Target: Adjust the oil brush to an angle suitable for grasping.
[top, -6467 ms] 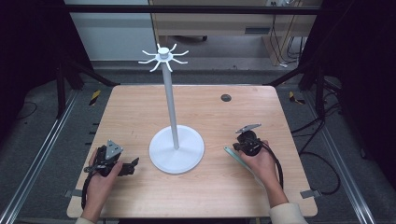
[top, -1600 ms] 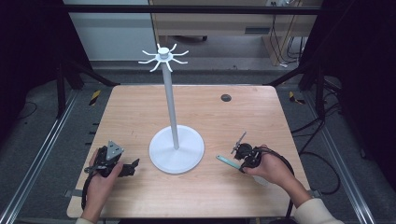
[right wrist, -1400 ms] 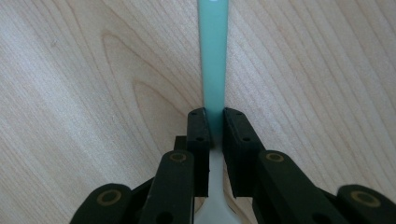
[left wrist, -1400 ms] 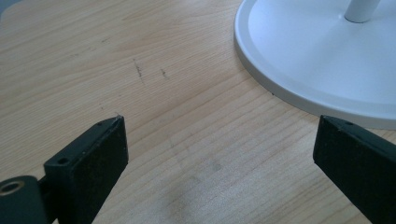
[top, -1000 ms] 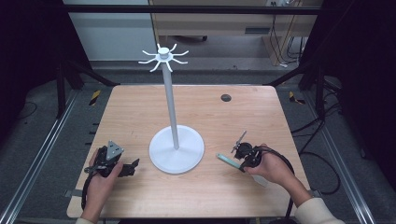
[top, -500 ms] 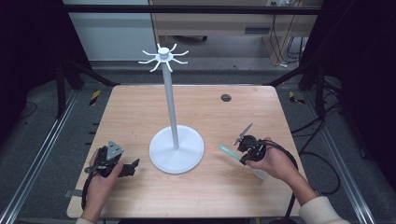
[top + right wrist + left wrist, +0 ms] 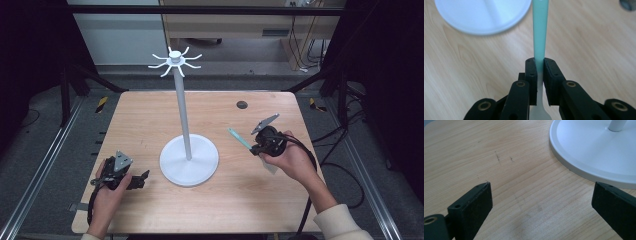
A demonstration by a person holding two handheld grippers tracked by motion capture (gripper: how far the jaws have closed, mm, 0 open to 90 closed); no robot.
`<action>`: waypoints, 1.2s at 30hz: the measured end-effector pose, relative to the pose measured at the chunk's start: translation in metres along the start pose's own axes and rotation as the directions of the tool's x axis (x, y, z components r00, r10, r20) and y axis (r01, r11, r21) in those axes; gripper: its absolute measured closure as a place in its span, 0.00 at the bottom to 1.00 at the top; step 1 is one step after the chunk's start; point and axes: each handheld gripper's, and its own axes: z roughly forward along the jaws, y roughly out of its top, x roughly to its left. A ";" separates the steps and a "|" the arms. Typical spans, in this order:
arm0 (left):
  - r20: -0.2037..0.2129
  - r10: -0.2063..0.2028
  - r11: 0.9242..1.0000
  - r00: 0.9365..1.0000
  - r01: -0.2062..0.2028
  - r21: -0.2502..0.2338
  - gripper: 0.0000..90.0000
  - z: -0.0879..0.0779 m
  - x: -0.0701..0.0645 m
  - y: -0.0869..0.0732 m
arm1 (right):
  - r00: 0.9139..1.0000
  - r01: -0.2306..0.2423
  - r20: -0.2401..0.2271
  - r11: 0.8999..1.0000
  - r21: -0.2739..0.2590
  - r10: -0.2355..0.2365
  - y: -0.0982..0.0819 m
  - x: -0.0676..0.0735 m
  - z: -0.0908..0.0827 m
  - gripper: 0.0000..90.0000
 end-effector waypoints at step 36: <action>0.004 -0.009 1.000 1.000 0.009 -0.016 0.03 -0.001 0.000 0.000 | 0.987 -0.150 -0.009 0.923 -0.355 0.158 0.025 0.007 0.000 0.91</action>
